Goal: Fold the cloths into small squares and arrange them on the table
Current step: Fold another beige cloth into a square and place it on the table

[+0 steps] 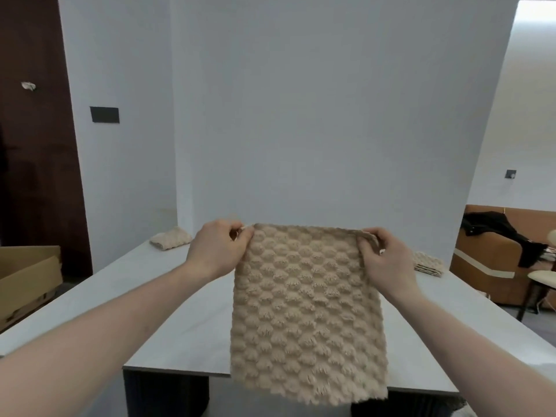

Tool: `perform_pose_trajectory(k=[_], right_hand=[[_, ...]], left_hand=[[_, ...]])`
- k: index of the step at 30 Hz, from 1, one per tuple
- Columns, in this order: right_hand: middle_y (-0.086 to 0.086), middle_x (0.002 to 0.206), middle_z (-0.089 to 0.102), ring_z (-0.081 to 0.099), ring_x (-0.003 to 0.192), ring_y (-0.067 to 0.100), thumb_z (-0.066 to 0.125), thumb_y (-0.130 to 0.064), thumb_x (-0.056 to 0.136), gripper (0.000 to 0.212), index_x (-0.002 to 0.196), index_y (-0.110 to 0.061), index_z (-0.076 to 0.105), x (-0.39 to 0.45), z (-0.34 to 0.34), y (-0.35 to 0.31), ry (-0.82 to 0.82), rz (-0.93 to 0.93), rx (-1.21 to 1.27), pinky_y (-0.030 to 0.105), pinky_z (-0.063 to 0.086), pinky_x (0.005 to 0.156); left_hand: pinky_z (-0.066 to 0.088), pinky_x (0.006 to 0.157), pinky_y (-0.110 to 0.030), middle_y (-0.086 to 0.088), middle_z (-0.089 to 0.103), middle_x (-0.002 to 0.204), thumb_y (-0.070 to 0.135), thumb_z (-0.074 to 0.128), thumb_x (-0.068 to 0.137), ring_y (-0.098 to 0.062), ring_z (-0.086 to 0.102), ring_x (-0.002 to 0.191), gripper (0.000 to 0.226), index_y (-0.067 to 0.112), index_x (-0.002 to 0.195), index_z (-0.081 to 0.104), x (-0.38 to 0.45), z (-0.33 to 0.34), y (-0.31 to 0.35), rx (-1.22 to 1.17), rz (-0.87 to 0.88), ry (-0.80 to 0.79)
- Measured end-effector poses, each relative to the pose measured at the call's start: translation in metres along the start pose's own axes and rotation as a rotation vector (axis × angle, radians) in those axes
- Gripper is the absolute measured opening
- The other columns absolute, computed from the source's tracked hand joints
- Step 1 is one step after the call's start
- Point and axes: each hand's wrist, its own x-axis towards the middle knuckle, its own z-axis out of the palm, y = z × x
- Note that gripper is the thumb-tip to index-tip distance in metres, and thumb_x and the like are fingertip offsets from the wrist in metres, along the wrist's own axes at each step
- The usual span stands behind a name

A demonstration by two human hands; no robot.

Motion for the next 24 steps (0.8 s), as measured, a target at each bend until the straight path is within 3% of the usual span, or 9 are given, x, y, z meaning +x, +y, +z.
perform_pose_trajectory(k=[4, 8, 12, 15, 20, 24], right_hand=[[-0.011, 0.076, 0.072, 0.066, 0.077, 0.007, 0.072, -0.03, 0.09, 0.008, 0.082, -0.03, 0.071, -0.008, 0.014, 0.033, -0.084, 0.114, -0.087, 0.028, 0.049, 0.069], [-0.016, 0.077, 0.071, 0.066, 0.081, 0.007, 0.073, -0.033, 0.088, 0.008, 0.081, -0.032, 0.074, -0.01, 0.028, 0.052, -0.138, 0.152, -0.195, 0.03, 0.049, 0.069], [-0.016, 0.086, 0.071, 0.066, 0.088, 0.011, 0.07, -0.037, 0.091, 0.008, 0.086, -0.034, 0.075, -0.004, 0.043, 0.07, -0.183, 0.209, -0.275, 0.034, 0.054, 0.077], [-0.011, 0.09, 0.072, 0.066, 0.09, 0.016, 0.068, -0.038, 0.093, 0.011, 0.089, -0.031, 0.076, 0.003, 0.055, 0.084, -0.187, 0.241, -0.293, 0.033, 0.052, 0.077], [-0.012, 0.089, 0.071, 0.064, 0.089, 0.015, 0.063, -0.028, 0.097, 0.013, 0.092, -0.027, 0.075, 0.013, 0.067, 0.096, -0.175, 0.245, -0.249, 0.029, 0.044, 0.076], [-0.014, 0.088, 0.071, 0.065, 0.087, 0.012, 0.061, -0.023, 0.097, 0.016, 0.094, -0.028, 0.075, 0.014, 0.068, 0.097, -0.182, 0.228, -0.219, 0.029, 0.048, 0.076]], left_hand=[[0.05, 0.067, -0.031, 0.01, 0.064, 0.071, 0.055, 0.057, 0.095, -0.014, 0.061, 0.073, 0.038, 0.028, 0.069, 0.066, -0.007, 0.022, -0.022, 0.078, -0.149, -0.218], [0.05, 0.072, -0.031, 0.005, 0.069, 0.084, 0.042, 0.057, 0.099, -0.016, 0.064, 0.081, 0.029, 0.025, 0.079, 0.069, -0.005, 0.05, -0.035, -0.012, -0.303, -0.353], [0.046, 0.054, -0.024, 0.002, 0.077, 0.075, 0.03, 0.052, 0.102, -0.016, 0.064, 0.065, 0.025, 0.016, 0.089, 0.068, 0.001, 0.076, -0.036, -0.223, -0.49, -0.369], [0.046, 0.05, -0.023, 0.004, 0.078, 0.075, 0.027, 0.049, 0.104, -0.015, 0.065, 0.062, 0.024, 0.013, 0.097, 0.067, 0.006, 0.093, -0.038, -0.312, -0.574, -0.337], [0.061, 0.06, -0.032, -0.005, 0.076, 0.098, 0.03, 0.056, 0.099, -0.026, 0.073, 0.09, 0.017, 0.018, 0.1, 0.069, 0.016, 0.112, -0.046, -0.436, -0.633, -0.312], [0.063, 0.064, -0.035, -0.005, 0.071, 0.104, 0.032, 0.064, 0.092, -0.025, 0.072, 0.096, 0.02, 0.016, 0.102, 0.069, 0.016, 0.115, -0.053, -0.535, -0.675, -0.334]])
